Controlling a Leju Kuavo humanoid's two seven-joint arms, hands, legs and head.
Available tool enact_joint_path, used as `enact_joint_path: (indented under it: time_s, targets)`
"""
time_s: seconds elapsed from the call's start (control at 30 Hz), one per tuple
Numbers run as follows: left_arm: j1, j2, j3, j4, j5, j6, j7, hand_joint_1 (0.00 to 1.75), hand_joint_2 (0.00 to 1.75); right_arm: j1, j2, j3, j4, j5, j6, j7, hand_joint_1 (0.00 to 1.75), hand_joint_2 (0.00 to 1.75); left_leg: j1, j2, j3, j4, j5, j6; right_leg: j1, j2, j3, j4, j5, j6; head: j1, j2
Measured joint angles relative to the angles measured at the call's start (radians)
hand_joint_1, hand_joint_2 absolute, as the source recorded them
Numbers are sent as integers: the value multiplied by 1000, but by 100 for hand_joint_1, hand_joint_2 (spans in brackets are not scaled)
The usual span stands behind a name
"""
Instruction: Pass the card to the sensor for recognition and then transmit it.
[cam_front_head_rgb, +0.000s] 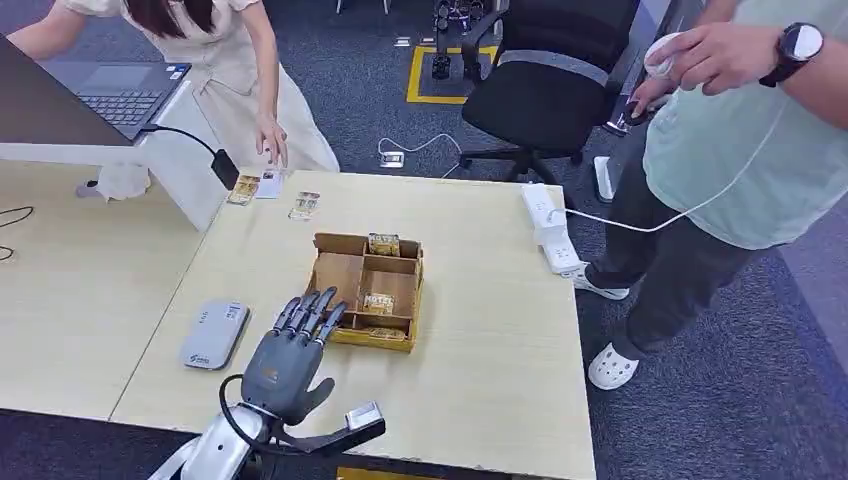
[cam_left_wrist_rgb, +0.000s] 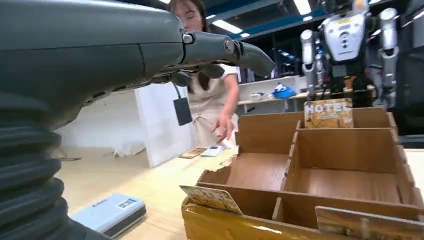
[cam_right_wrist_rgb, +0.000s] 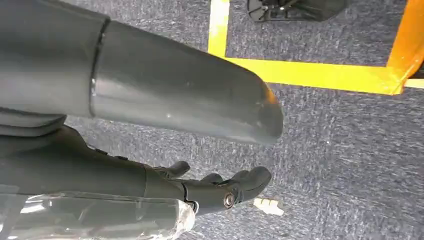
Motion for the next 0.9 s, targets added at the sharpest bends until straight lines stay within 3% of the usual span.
enact_joint_path:
  time_s: [0.9]
  targets:
    - [-11,-50,50,87,-56,23,22,0,175,-3,1,40,0,-22,2,-4,0,0,0,0,0,0,0,0,0,0,0,0,0,0,0,0]
